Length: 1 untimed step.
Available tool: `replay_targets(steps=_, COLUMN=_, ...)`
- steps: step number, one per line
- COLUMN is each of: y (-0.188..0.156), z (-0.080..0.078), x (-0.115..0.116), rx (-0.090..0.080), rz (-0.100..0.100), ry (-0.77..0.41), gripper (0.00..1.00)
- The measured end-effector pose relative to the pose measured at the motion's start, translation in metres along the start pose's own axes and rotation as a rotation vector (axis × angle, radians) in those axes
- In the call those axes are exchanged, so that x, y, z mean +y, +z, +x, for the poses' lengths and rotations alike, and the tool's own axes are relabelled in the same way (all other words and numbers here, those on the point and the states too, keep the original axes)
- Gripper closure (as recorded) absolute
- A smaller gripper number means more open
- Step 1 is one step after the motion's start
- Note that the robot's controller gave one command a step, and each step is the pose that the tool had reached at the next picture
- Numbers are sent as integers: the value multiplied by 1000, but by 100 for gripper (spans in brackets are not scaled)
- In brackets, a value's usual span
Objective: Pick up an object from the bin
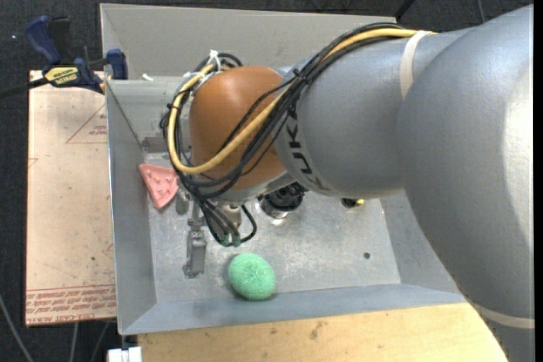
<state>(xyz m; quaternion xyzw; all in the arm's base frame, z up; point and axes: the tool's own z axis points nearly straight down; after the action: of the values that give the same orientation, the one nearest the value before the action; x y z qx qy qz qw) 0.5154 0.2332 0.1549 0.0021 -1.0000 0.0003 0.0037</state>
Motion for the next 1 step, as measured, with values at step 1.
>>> replay_targets(steps=1, y=-4, z=-2, x=-1, rx=-7, rz=-2, ry=4, gripper=0)
